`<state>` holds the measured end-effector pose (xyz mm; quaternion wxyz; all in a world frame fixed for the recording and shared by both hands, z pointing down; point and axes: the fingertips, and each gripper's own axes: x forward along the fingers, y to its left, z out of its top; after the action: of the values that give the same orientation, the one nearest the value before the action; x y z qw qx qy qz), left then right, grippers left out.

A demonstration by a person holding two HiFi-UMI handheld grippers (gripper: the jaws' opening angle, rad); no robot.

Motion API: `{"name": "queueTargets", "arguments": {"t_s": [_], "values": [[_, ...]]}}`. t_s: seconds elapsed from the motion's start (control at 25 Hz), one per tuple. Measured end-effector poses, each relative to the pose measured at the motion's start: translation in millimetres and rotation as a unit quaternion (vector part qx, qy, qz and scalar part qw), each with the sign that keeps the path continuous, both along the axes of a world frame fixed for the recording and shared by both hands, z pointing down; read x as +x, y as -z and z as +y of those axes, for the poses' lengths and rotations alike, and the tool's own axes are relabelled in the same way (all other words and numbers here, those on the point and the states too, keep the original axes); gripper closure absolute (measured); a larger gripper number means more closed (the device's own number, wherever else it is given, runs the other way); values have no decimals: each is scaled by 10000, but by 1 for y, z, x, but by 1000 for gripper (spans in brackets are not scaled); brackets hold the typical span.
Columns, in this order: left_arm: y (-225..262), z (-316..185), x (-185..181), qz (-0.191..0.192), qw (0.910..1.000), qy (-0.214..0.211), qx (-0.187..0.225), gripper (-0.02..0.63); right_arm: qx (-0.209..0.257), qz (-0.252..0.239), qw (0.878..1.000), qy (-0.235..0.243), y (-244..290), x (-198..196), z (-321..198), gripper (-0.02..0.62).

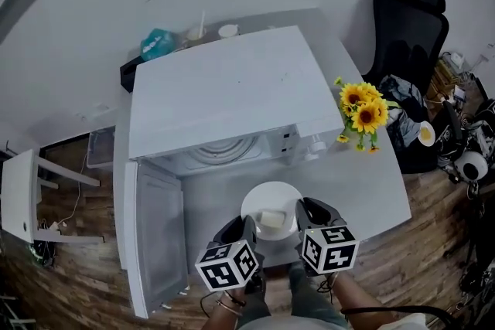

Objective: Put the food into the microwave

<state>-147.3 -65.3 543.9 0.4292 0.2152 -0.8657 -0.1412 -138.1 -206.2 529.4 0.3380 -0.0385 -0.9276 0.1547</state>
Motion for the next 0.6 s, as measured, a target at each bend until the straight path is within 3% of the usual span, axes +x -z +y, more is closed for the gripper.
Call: {"name": "queueTargets", "arguments": {"t_s": [0.6], "values": [[21, 80, -13, -206, 9960, 867, 44, 543, 81, -224, 9955, 912, 24, -38, 81, 537]]}}
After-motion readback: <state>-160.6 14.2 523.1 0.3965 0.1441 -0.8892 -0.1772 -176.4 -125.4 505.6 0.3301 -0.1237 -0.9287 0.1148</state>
